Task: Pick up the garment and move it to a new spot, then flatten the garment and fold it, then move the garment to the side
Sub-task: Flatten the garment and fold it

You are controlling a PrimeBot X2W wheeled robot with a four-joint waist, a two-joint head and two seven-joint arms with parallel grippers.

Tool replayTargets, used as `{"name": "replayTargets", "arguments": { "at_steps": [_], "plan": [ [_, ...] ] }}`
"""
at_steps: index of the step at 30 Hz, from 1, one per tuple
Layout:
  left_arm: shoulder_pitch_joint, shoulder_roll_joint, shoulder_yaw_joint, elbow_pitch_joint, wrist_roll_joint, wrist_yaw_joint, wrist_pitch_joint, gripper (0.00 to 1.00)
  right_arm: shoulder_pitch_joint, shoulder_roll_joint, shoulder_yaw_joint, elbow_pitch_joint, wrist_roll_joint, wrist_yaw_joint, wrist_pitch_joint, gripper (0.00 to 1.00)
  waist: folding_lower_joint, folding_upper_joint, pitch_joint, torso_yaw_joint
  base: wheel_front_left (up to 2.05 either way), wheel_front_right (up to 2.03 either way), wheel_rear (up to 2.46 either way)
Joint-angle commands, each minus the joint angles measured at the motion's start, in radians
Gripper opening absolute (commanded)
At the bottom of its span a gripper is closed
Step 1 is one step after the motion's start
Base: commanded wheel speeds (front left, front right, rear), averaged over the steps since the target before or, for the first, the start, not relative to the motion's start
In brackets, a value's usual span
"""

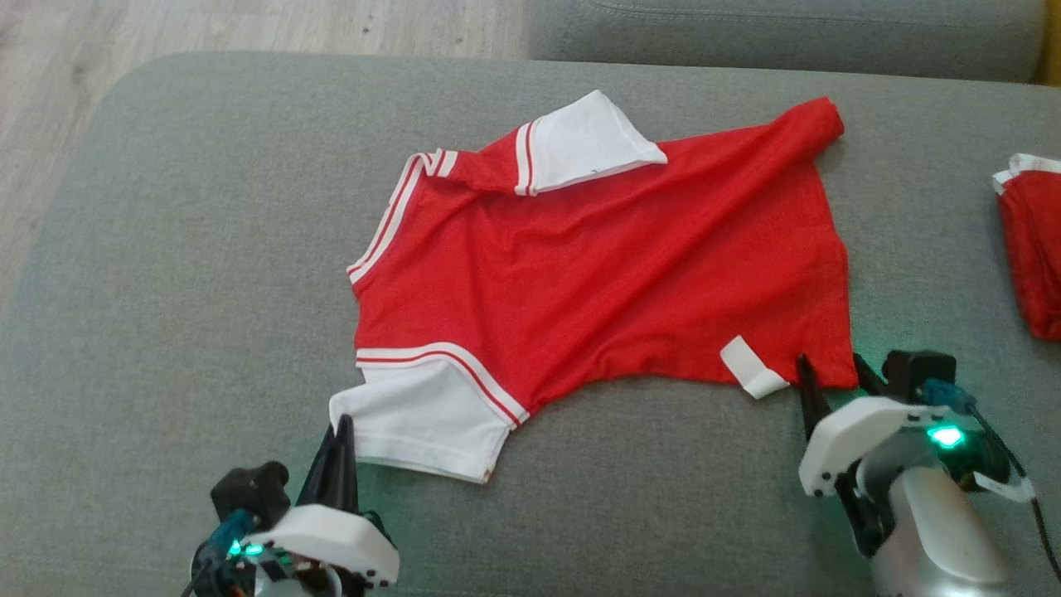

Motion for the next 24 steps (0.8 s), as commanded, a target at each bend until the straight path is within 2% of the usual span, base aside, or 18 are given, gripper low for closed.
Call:
{"name": "replayTargets", "arguments": {
  "at_steps": [1, 3, 4, 9, 16, 20, 24],
  "plan": [
    [-0.009, 0.024, 0.030, -0.048, 0.009, 0.010, 0.000, 0.00, -0.043, -0.003, 0.041, 0.017, 0.019, 0.007, 0.000, 0.48, 0.0000, 0.0000, 0.003, 0.007, 0.00, 0.00, 0.00],
    [-0.004, 0.028, 0.031, -0.066, 0.009, 0.015, 0.001, 0.00, -0.054, -0.003, 0.054, 0.040, 0.039, 0.007, -0.009, 0.04, 0.0000, 0.0000, 0.001, 0.010, 0.00, 0.00, 0.00],
    [-0.002, 0.030, 0.031, -0.075, 0.009, 0.018, 0.002, 0.00, -0.060, -0.003, 0.059, 0.048, 0.048, 0.007, -0.017, 0.00, 0.0000, 0.0000, -0.001, 0.010, 0.00, 0.00, 0.00],
    [0.000, 0.037, 0.039, -0.145, 0.000, 0.015, -0.009, 0.00, -0.108, -0.003, 0.088, 0.050, 0.112, 0.007, -0.109, 0.00, 0.0000, 0.0000, -0.035, -0.005, 0.00, 0.00, 0.00],
    [0.000, 0.024, 0.076, -0.291, -0.071, -0.026, -0.024, 0.00, -0.122, -0.003, 0.113, -0.030, 0.187, 0.007, -0.172, 0.00, 0.0000, 0.0000, -0.111, -0.033, 0.00, 0.00, 0.00],
    [0.000, 0.034, 0.103, -0.447, -0.109, -0.040, -0.018, 0.00, -0.098, -0.003, 0.119, -0.162, 0.211, 0.007, -0.174, 0.00, 0.0000, 0.0000, -0.156, -0.059, 0.00, 0.00, 0.00],
    [-0.015, 0.070, 0.141, -0.640, -0.112, -0.018, 0.005, 0.00, -0.046, -0.004, 0.120, -0.387, 0.210, 0.007, -0.146, 0.00, 0.0000, 0.0000, -0.189, -0.090, 0.00, 0.00, 0.00]
  ]
}}
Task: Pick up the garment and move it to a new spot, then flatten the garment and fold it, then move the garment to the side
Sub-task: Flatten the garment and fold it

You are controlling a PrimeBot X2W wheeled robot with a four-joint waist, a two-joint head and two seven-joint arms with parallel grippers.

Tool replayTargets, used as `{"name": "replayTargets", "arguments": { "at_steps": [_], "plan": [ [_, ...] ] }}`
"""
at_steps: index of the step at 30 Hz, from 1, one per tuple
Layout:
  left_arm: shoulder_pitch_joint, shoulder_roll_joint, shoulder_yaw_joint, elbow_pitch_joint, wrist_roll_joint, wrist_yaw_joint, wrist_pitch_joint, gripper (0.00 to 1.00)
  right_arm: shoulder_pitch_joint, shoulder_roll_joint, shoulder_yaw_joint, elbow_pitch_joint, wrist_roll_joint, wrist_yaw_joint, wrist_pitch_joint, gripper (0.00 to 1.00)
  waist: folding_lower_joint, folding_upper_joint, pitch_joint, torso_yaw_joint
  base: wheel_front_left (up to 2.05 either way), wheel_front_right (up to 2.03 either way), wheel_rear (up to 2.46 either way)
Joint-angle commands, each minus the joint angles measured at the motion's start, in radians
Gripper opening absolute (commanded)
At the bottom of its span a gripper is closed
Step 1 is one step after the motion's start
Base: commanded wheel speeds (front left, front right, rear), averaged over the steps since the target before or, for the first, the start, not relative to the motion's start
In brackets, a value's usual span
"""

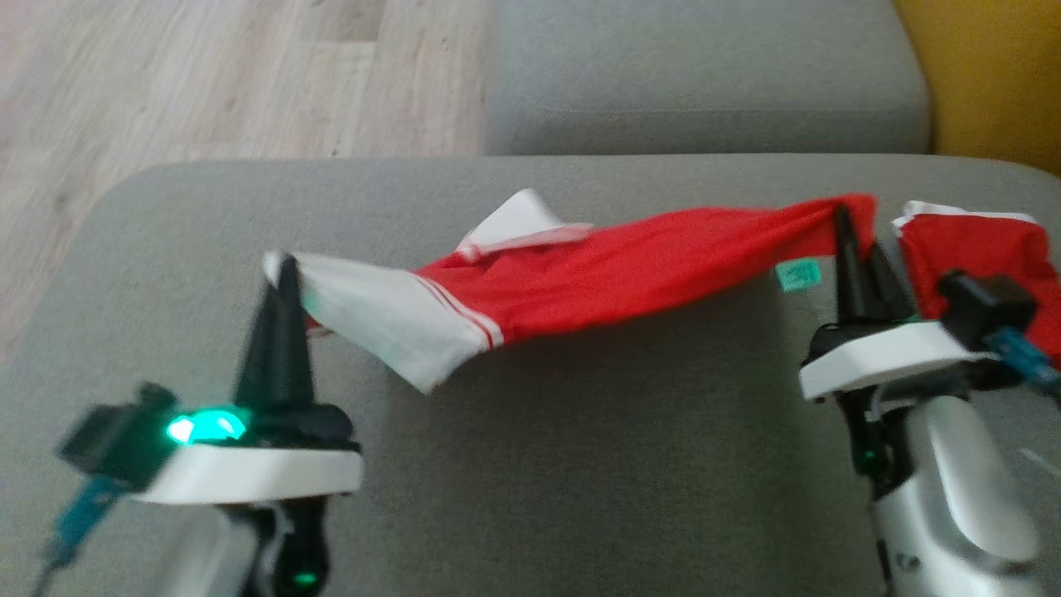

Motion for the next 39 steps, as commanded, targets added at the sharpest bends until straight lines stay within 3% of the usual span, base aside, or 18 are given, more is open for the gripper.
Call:
{"name": "replayTargets", "arguments": {
  "at_steps": [1, 7, 11, 15, 18, 24, 32, 33, 39],
  "plan": [
    [-0.058, 0.034, 0.054, -0.087, 0.008, 0.011, 0.008, 0.00, -0.007, -0.004, 0.014, -0.094, -0.009, 0.007, 0.012, 0.00, 0.0002, -0.0001, -0.024, -0.027, 0.00, 0.00, 0.00],
    [-0.149, 0.129, 0.125, -0.384, 0.035, 0.060, 0.112, 0.00, 0.078, -0.011, -0.032, -0.514, -0.042, 0.007, 0.143, 0.00, 0.0002, -0.0001, -0.047, -0.071, 0.00, 0.00, 0.00],
    [-0.255, 0.184, 0.154, -0.506, 0.035, 0.080, 0.210, 0.00, 0.098, -0.025, -0.073, -0.735, -0.079, 0.007, 0.226, 0.00, 0.0002, -0.0001, -0.047, -0.088, 0.00, 0.00, 0.00],
    [-0.348, 0.225, 0.155, -0.522, 0.035, 0.088, 0.298, 0.00, 0.109, -0.024, -0.088, -0.861, -0.103, 0.007, 0.301, 0.00, 0.0002, -0.0001, -0.032, -0.097, 0.00, 0.00, 0.00],
    [-0.387, 0.232, 0.144, -0.480, 0.023, 0.091, 0.339, 0.00, 0.112, -0.027, -0.090, -0.884, -0.122, 0.007, 0.337, 0.00, 0.0002, -0.0001, -0.005, -0.098, 0.00, 0.00, 0.00],
    [-0.465, 0.247, 0.120, -0.320, 0.010, 0.056, 0.372, 0.00, 0.029, -0.037, -0.049, -0.764, -0.100, 0.007, 0.362, 0.00, 0.0002, -0.0001, 0.108, -0.093, 0.00, 0.00, 0.00],
    [-0.830, 0.258, 0.087, 0.041, 0.113, -0.035, 0.317, 0.00, -0.463, -0.084, 0.024, -0.327, -0.145, 0.007, 0.276, 0.00, 0.0002, -0.0001, 0.302, -0.078, 0.00, 0.00, 0.00],
    [-0.830, 0.258, 0.087, 0.041, 0.113, -0.035, 0.317, 0.00, -0.463, -0.084, 0.024, -0.327, -0.145, 0.007, 0.276, 0.00, 0.0002, -0.0001, 0.302, -0.078, 0.00, 0.00, 0.00],
    [-1.151, 0.156, 0.044, 0.382, 0.196, -0.067, 0.166, 0.00, -0.815, -0.069, -0.004, 0.059, -0.261, 0.007, 0.165, 0.00, 0.0002, -0.0001, 0.362, -0.025, 0.00, 0.00, 0.00]
  ]
}}
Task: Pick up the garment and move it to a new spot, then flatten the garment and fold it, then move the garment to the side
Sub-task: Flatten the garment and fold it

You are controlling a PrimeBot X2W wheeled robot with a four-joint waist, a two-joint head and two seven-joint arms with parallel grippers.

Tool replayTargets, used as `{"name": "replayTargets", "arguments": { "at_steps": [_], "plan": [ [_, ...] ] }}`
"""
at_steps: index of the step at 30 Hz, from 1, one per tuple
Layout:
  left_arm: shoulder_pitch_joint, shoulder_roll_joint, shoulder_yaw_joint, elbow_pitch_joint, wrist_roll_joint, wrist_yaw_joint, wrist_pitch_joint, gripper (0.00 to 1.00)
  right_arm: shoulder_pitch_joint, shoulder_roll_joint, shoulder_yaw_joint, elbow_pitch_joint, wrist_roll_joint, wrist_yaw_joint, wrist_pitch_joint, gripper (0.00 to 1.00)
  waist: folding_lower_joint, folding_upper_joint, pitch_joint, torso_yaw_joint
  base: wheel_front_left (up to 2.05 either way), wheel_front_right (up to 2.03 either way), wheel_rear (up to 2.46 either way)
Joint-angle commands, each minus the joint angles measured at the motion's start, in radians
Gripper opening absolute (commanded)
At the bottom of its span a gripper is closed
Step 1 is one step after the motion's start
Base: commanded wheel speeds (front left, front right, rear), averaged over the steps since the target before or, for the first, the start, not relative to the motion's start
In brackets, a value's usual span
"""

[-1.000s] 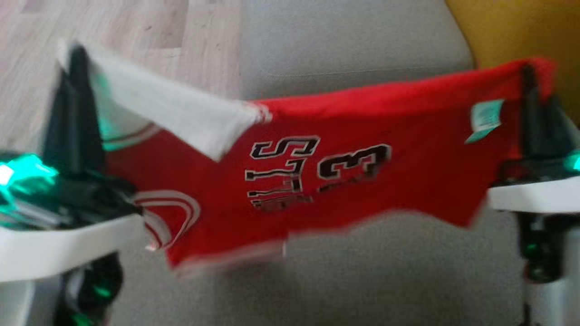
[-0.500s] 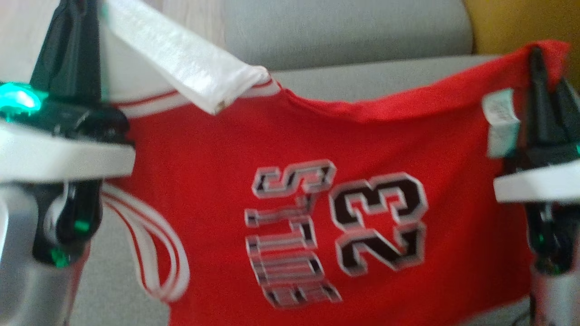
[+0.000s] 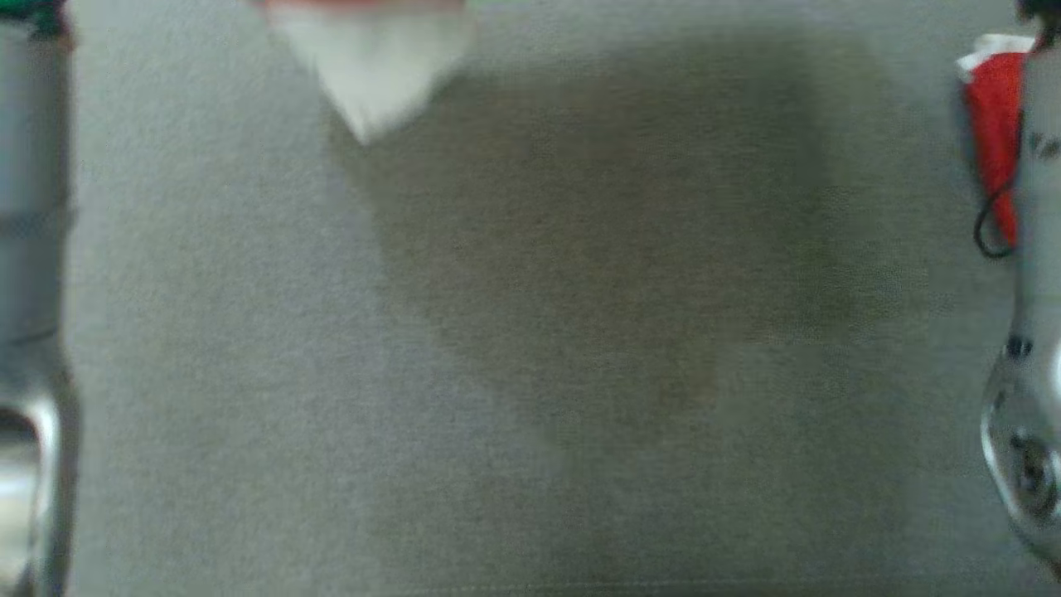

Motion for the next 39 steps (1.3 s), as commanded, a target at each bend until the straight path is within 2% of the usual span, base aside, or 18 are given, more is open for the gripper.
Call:
{"name": "replayTargets", "arguments": {
  "at_steps": [1, 5, 10, 16, 20, 23, 32, 36, 37, 39],
  "plan": [
    [-0.059, 0.009, 0.013, 0.036, 0.012, -0.008, -0.032, 0.00, -0.051, 0.020, -0.013, 0.032, -0.029, 0.007, -0.024, 0.00, -0.0007, 0.0001, 0.025, 0.049, 0.00, 0.00, 0.00],
    [-0.154, -0.063, -0.016, 0.227, 0.028, -0.035, -0.131, 0.00, -0.160, 0.041, -0.088, 0.214, -0.122, 0.007, -0.098, 0.00, -0.0007, 0.0001, 0.064, 0.086, 0.00, 0.00, 0.00],
    [-0.154, -0.125, -0.046, 0.377, 0.015, -0.080, -0.218, 0.00, -0.183, 0.067, -0.138, 0.385, -0.186, 0.007, -0.183, 0.00, -0.0007, 0.0001, 0.137, 0.111, 0.00, 0.00, 0.00],
    [-0.028, -0.171, -0.078, 0.435, -0.026, -0.116, -0.264, 0.00, -0.119, 0.075, -0.194, 0.534, -0.228, 0.007, -0.251, 0.00, -0.0007, 0.0001, 0.195, 0.118, 0.00, 0.00, 0.00],
    [0.075, -0.166, -0.072, 0.409, -0.064, -0.123, -0.273, 0.00, -0.080, 0.080, -0.201, 0.580, -0.204, 0.007, -0.278, 0.00, -0.0007, 0.0001, 0.212, 0.103, 0.00, 0.00, 0.00],
    [0.162, -0.145, -0.042, 0.345, -0.092, -0.124, -0.274, 0.00, -0.050, 0.082, -0.181, 0.573, -0.159, 0.007, -0.284, 0.00, -0.0007, 0.0001, 0.216, 0.087, 0.00, 0.00, 0.00],
    [0.557, -0.116, 0.043, 0.069, -0.137, -0.125, -0.275, 0.00, 0.199, 0.083, -0.046, 0.350, 0.077, 0.007, -0.286, 0.00, -0.0007, 0.0001, 0.142, 0.064, 0.00, 0.00, 0.00],
    [0.751, -0.115, 0.062, -0.051, -0.128, -0.098, -0.275, 0.00, 0.345, 0.083, -0.022, 0.242, 0.137, 0.007, -0.286, 0.00, -0.0007, 0.0001, 0.081, 0.069, 0.00, 0.00, 0.00],
    [0.844, -0.119, 0.065, -0.109, -0.118, -0.073, -0.275, 0.00, 0.423, 0.083, -0.011, 0.185, 0.164, 0.007, -0.286, 0.00, -0.0007, 0.0001, 0.048, 0.071, 0.00, 0.00, 0.00],
    [0.890, -0.125, 0.066, -0.134, -0.121, -0.062, -0.275, 0.00, 0.463, 0.083, -0.007, 0.159, 0.177, 0.007, -0.286, 0.00, -0.0007, 0.0001, 0.029, 0.073, 0.00, 0.00, 0.00]
  ]
}}
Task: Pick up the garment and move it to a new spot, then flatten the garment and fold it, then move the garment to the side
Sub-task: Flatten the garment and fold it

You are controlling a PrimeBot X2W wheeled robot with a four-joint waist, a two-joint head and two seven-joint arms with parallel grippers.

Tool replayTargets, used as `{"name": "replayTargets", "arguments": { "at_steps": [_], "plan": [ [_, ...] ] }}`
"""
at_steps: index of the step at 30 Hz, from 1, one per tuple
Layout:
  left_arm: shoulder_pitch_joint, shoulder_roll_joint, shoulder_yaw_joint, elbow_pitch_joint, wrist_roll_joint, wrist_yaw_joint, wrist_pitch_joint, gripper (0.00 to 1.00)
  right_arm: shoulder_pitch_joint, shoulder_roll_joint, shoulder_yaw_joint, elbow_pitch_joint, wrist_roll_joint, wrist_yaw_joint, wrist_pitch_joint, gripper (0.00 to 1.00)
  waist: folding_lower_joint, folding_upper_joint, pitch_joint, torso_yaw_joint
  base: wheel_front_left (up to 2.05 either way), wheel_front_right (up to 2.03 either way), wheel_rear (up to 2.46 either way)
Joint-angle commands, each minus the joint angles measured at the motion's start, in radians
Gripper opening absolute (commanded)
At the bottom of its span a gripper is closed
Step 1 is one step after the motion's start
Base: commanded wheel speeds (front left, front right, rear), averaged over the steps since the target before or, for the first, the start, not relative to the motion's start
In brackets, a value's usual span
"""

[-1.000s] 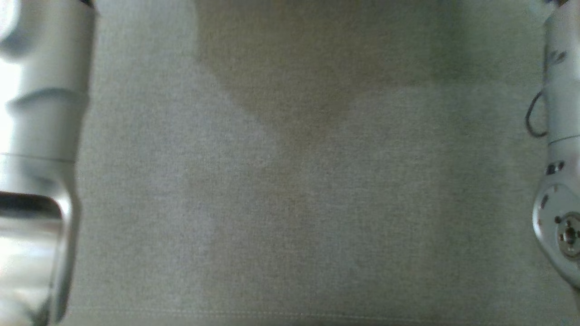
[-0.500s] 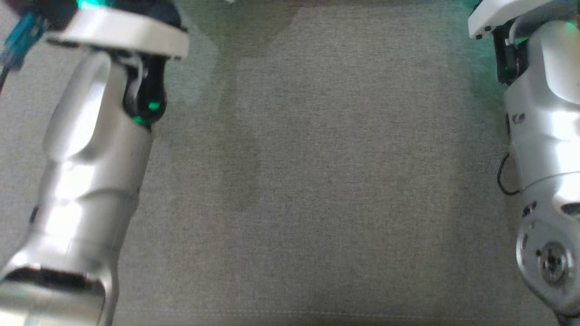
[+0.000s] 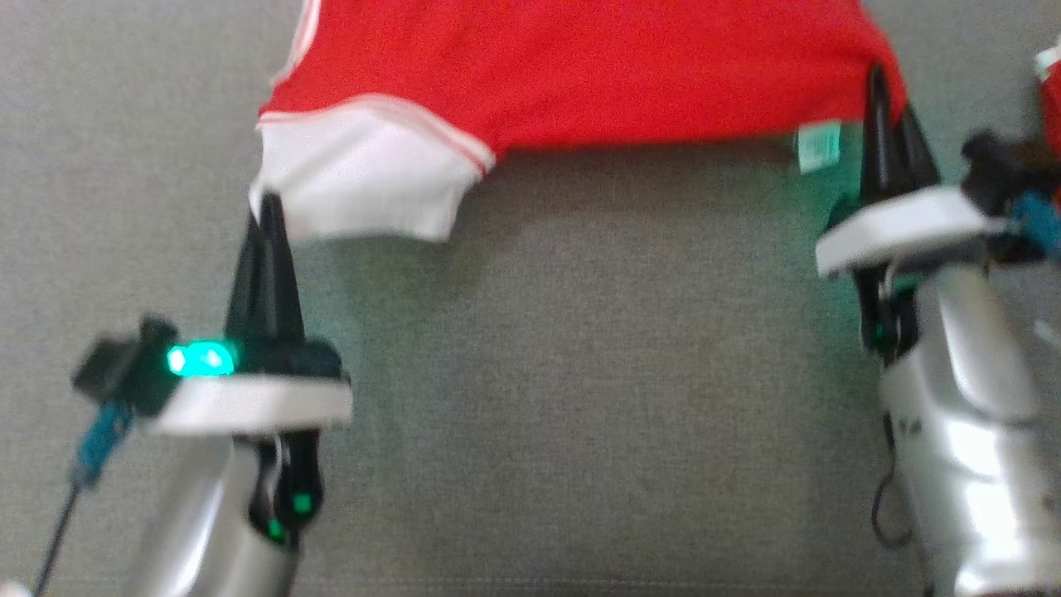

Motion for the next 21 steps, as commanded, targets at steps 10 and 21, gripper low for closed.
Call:
{"name": "replayTargets", "arguments": {
  "at_steps": [10, 21],
  "plan": [
    [0.357, 0.024, -0.025, -0.240, 0.026, 0.102, 0.040, 0.00, 0.411, 0.021, -0.009, -0.291, 0.087, 0.007, 0.015, 0.00, 0.0002, -0.0001, -0.226, 0.035, 0.00, 0.00, 0.00],
    [0.596, 0.079, -0.049, -0.459, 0.031, 0.190, 0.131, 0.00, 0.790, 0.021, -0.062, -0.631, 0.144, 0.007, 0.174, 0.00, 0.0002, -0.0001, -0.278, 0.032, 0.00, 0.00, 0.00]
  ]
}}
